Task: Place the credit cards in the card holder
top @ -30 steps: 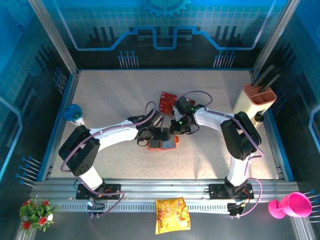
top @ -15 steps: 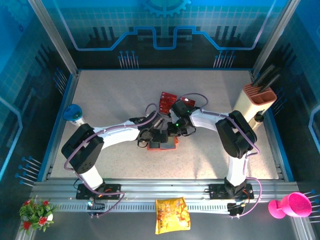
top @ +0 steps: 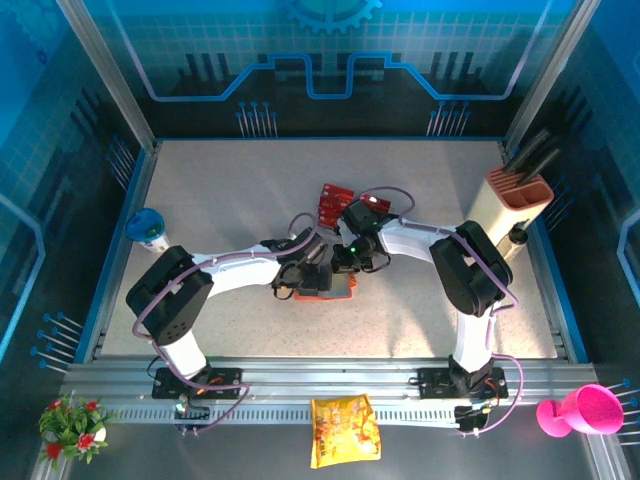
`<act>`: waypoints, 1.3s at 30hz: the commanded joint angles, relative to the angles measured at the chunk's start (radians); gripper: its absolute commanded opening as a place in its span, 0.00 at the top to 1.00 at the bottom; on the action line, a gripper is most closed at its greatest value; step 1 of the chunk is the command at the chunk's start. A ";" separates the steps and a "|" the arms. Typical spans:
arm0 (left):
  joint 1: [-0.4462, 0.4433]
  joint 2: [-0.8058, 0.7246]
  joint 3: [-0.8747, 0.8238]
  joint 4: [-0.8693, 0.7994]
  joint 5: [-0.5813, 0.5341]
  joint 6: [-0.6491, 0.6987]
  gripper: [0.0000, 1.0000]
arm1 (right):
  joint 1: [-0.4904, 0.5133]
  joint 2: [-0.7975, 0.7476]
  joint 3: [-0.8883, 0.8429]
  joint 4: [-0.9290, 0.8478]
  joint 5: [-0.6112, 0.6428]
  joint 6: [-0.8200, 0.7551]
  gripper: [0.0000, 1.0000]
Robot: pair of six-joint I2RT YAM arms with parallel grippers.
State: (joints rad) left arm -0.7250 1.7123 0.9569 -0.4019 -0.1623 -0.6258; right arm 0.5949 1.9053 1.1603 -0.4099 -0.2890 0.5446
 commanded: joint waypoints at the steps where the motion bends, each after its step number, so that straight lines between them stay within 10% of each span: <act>1: -0.005 0.012 -0.041 -0.028 -0.024 0.011 0.01 | 0.011 0.006 0.020 -0.045 -0.002 0.013 1.00; 39: -0.004 -0.009 -0.108 0.031 -0.009 -0.028 0.01 | -0.015 -0.038 -0.057 0.046 -0.024 0.161 0.67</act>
State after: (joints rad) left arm -0.7296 1.6802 0.8989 -0.3302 -0.1776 -0.6300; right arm 0.5861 1.8423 1.1183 -0.3870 -0.2821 0.6823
